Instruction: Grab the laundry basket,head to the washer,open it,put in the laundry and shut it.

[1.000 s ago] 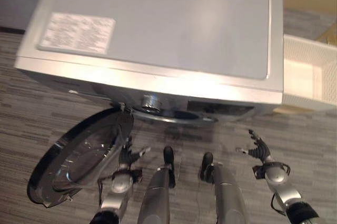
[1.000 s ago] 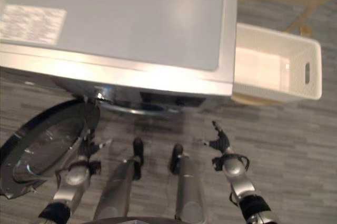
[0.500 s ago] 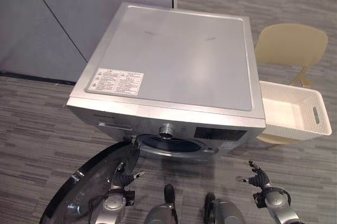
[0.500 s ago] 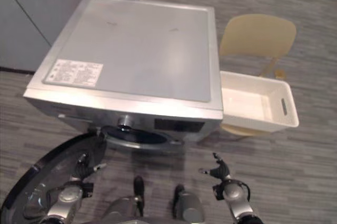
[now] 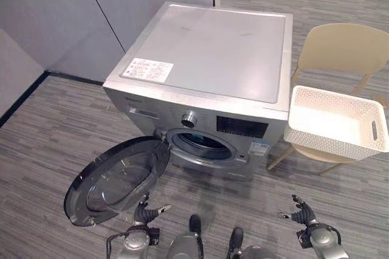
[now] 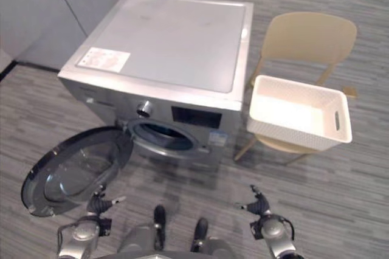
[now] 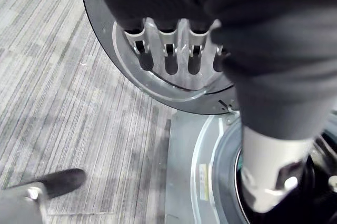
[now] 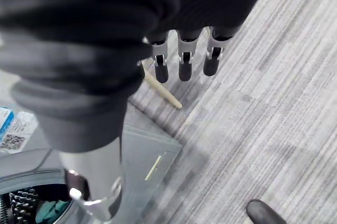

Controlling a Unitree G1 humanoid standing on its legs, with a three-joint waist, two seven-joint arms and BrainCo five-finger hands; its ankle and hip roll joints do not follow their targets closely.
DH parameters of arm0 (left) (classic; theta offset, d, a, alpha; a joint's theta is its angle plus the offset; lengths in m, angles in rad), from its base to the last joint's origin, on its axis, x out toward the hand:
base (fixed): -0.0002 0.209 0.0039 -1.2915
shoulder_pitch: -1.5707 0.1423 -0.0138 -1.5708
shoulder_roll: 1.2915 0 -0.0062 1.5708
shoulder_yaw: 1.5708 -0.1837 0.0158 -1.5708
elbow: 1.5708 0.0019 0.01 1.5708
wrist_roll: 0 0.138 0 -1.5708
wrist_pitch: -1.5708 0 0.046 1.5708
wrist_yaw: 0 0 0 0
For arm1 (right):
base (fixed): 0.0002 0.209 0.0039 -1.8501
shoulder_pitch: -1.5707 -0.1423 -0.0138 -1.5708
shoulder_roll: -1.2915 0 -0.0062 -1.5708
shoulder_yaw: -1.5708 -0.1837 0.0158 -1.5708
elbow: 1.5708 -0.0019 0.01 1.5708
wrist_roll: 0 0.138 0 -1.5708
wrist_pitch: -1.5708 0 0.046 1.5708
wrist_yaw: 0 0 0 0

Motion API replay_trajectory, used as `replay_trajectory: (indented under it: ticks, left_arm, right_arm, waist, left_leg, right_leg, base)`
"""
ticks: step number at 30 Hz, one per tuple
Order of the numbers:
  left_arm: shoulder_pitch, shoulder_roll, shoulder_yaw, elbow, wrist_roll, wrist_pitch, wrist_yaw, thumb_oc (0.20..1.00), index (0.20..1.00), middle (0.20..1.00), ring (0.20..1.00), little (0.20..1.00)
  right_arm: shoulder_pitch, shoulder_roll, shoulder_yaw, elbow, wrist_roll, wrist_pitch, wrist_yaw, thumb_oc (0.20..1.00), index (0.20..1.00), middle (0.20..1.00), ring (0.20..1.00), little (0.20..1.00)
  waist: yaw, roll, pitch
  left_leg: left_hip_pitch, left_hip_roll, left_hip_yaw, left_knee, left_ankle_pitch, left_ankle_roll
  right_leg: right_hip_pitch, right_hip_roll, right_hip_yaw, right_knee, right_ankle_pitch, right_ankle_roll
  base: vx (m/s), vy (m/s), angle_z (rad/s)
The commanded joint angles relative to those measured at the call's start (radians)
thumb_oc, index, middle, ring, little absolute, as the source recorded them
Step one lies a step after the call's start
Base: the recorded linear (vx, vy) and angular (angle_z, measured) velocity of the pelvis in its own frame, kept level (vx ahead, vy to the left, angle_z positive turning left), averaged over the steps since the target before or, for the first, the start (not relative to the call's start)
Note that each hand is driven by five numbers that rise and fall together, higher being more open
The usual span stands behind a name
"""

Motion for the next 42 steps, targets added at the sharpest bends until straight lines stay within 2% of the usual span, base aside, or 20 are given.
replay_trajectory:
  ticks: [1,5,8,9,11,13,14,17,18,22,25,26,29,33,35,36,42]
  left_arm:
    - [-0.015,0.037,-0.035,-0.1,0.064,-0.039,0.039,1.0,1.0,1.0,1.0,1.0]
    - [-0.049,0.067,-0.051,-0.161,0.11,-0.047,0.054,1.0,1.0,1.0,1.0,1.0]
    - [-0.131,0.19,-0.049,-0.226,0.258,-0.043,0.103,1.0,1.0,1.0,1.0,1.0]
    - [-0.131,0.19,-0.049,-0.226,0.258,-0.043,0.103,1.0,1.0,1.0,1.0,1.0]
    - [-0.198,0.307,-0.007,-0.278,0.36,-0.033,0.159,1.0,1.0,1.0,1.0,1.0]
    - [-0.202,0.322,0.024,-0.277,0.37,-0.028,0.171,1.0,1.0,1.0,1.0,1.0]
    - [-0.206,0.342,0.07,-0.245,0.385,-0.013,0.201,1.0,1.0,1.0,1.0,1.0]
    - [-0.201,0.368,0.11,-0.11,0.377,0.01,0.214,1.0,1.0,1.0,1.0,1.0]
    - [-0.202,0.368,0.11,-0.109,0.377,0.009,0.214,1.0,1.0,1.0,1.0,1.0]
    - [-0.189,0.392,0.137,0.086,0.328,0.021,0.178,1.0,1.0,1.0,1.0,1.0]
    - [-0.175,0.37,0.125,0.237,0.325,0.027,0.138,1.0,1.0,1.0,1.0,1.0]
    - [-0.168,0.334,0.112,0.282,0.337,0.032,0.132,1.0,1.0,1.0,1.0,1.0]
    - [-0.146,0.246,0.089,0.27,0.32,0.029,0.13,1.0,1.0,1.0,1.0,1.0]
    - [-0.096,0.101,0.01,0.139,0.276,0.009,0.107,1.0,1.0,1.0,1.0,1.0]
    - [-0.083,0.075,-0.019,0.092,0.269,0.003,0.093,1.0,1.0,1.0,1.0,1.0]
    - [-0.068,0.028,-0.086,-0.014,0.242,-0.007,0.057,1.0,1.0,1.0,1.0,1.0]
    - [-0.089,-0.031,-0.253,-0.264,0.146,-0.026,-0.042,1.0,1.0,1.0,1.0,1.0]
  right_arm:
    - [0.005,0.006,-0.05,0.0,0.005,-0.026,-0.009,1.0,1.0,1.0,1.0,1.0]
    - [0.002,0.006,-0.051,0.008,0.004,-0.024,-0.009,1.0,1.0,1.0,1.0,1.0]
    - [-0.005,-0.01,-0.039,-0.018,-0.013,-0.028,0.0,1.0,1.0,1.0,1.0,1.0]
    - [-0.005,-0.009,-0.039,-0.018,-0.013,-0.028,0.0,1.0,1.0,1.0,1.0,1.0]
    - [0.001,-0.026,-0.065,-0.083,0.01,-0.039,0.002,1.0,1.0,1.0,1.0,1.0]
    - [0.014,-0.027,-0.076,-0.103,0.015,-0.036,0.008,1.0,1.0,1.0,1.0,1.0]
    - [0.028,-0.028,-0.085,-0.119,0.018,-0.04,0.015,1.0,1.0,1.0,1.0,1.0]
    - [0.035,-0.031,-0.092,-0.12,0.024,-0.032,0.029,1.0,1.0,1.0,1.0,1.0]
    - [0.035,-0.03,-0.092,-0.12,0.024,-0.031,0.029,1.0,1.0,1.0,1.0,1.0]
    - [0.043,-0.032,-0.108,-0.112,0.062,-0.024,0.04,1.0,1.0,1.0,1.0,1.0]
    - [0.05,-0.041,-0.101,-0.101,0.048,-0.02,0.047,1.0,1.0,1.0,1.0,1.0]
    - [0.055,-0.05,-0.089,-0.105,0.021,-0.019,0.051,1.0,1.0,1.0,1.0,1.0]
    - [0.056,-0.047,-0.088,-0.102,0.006,-0.014,0.043,1.0,1.0,1.0,1.0,1.0]
    - [0.042,-0.025,-0.088,-0.076,-0.009,-0.005,0.026,1.0,1.0,1.0,1.0,1.0]
    - [0.039,-0.02,-0.085,-0.073,-0.012,-0.004,0.024,1.0,1.0,1.0,1.0,1.0]
    - [0.028,-0.008,-0.075,-0.074,-0.014,-0.001,0.02,1.0,1.0,1.0,1.0,1.0]
    - [0.026,0.012,-0.043,-0.105,-0.012,-0.001,0.014,1.0,1.0,1.0,1.0,1.0]
  waist:
    - [-0.004,0.01,-0.057]
    - [-0.016,0.012,-0.089]
    - [-0.024,0.018,-0.109]
    - [-0.024,0.018,-0.109]
    - [-0.035,0.021,-0.113]
    - [-0.039,0.021,-0.118]
    - [-0.045,0.023,-0.118]
    - [-0.054,0.027,-0.118]
    - [-0.053,0.027,-0.118]
    - [-0.062,0.031,-0.122]
    - [-0.066,0.022,-0.124]
    - [-0.069,0.016,-0.124]
    - [-0.068,0.009,-0.124]
    - [-0.058,0.006,-0.121]
    - [-0.056,0.007,-0.121]
    - [-0.052,0.007,-0.118]
    - [-0.062,0.015,-0.105]
  left_leg:
    - [0.05,-0.038,-0.004,-0.147,-0.032,0.06]
    - [0.088,-0.057,-0.011,-0.213,-0.022,0.066]
    - [0.145,-0.066,0.014,-0.284,-0.015,0.07]
    - [0.146,-0.066,0.014,-0.284,-0.015,0.07]
    - [0.141,-0.071,0.032,-0.29,-0.019,0.065]
    - [0.136,-0.072,0.035,-0.29,-0.027,0.064]
    - [0.142,-0.074,0.039,-0.29,-0.027,0.069]
    - [0.148,-0.077,0.055,-0.29,-0.032,0.073]
    - [0.148,-0.077,0.057,-0.29,-0.032,0.073]
    - [0.155,-0.075,0.082,-0.29,-0.039,0.079]
    - [0.156,-0.074,0.097,-0.29,-0.044,0.085]
    - [0.161,-0.073,0.102,-0.29,-0.047,0.087]
    - [0.163,-0.071,0.103,-0.29,-0.049,0.089]
    - [0.165,-0.073,0.094,-0.29,-0.048,0.095]
    - [0.165,-0.073,0.091,-0.29,-0.047,0.095]
    - [0.164,-0.073,0.083,-0.29,-0.045,0.097]
    - [0.158,-0.073,0.075,-0.29,-0.038,0.095]
  right_leg:
    - [0.017,-0.046,0.069,0.06,-0.068,0.181]
    - [0.026,-0.052,0.068,0.056,-0.057,0.189]
    - [0.044,-0.059,0.075,0.049,-0.051,0.207]
    - [0.044,-0.059,0.075,0.049,-0.051,0.207]
    - [0.037,-0.068,0.069,0.05,-0.04,0.22]
    - [0.032,-0.073,0.066,0.049,-0.038,0.225]
    - [0.03,-0.078,0.072,0.048,-0.03,0.23]
    - [0.025,-0.083,0.089,0.047,-0.015,0.238]
    - [0.025,-0.083,0.09,0.047,-0.015,0.238]
    - [0.018,-0.082,0.117,0.037,-0.004,0.245]
    - [0.011,-0.079,0.133,0.031,0.005,0.251]
    - [0.014,-0.078,0.136,0.028,0.005,0.251]
    - [0.016,-0.077,0.138,0.025,0.004,0.251]
    - [0.026,-0.079,0.13,0.022,-0.003,0.248]
    - [0.029,-0.08,0.127,0.021,-0.004,0.247]
    - [0.031,-0.081,0.124,0.022,-0.008,0.245]
    - [0.027,-0.082,0.119,0.021,-0.011,0.243]
  base:
    - [0.09,0.161,0.26]
    - [0.1,0.152,0.19]
    - [0.07,0.146,-0.03]
    - [0.02,0.071,-0.18]
    - [0.0,0.1,-0.14]
    - [0.0,0.071,-0.05]
    - [0.02,0.067,0.01]
    - [0.01,0.074,-0.03]
    - [0.01,0.056,-0.19]
    - [0.01,0.075,-0.23]
    - [0.0,0.054,-0.32]
    - [0.0,0.032,-0.21]
    - [-0.01,0.01,-0.06]
    - [0.0,0.0,0.0]
    - [-0.01,-0.024,0.08]
    - [-0.02,-0.04,0.11]
    - [-0.02,-0.053,0.23]
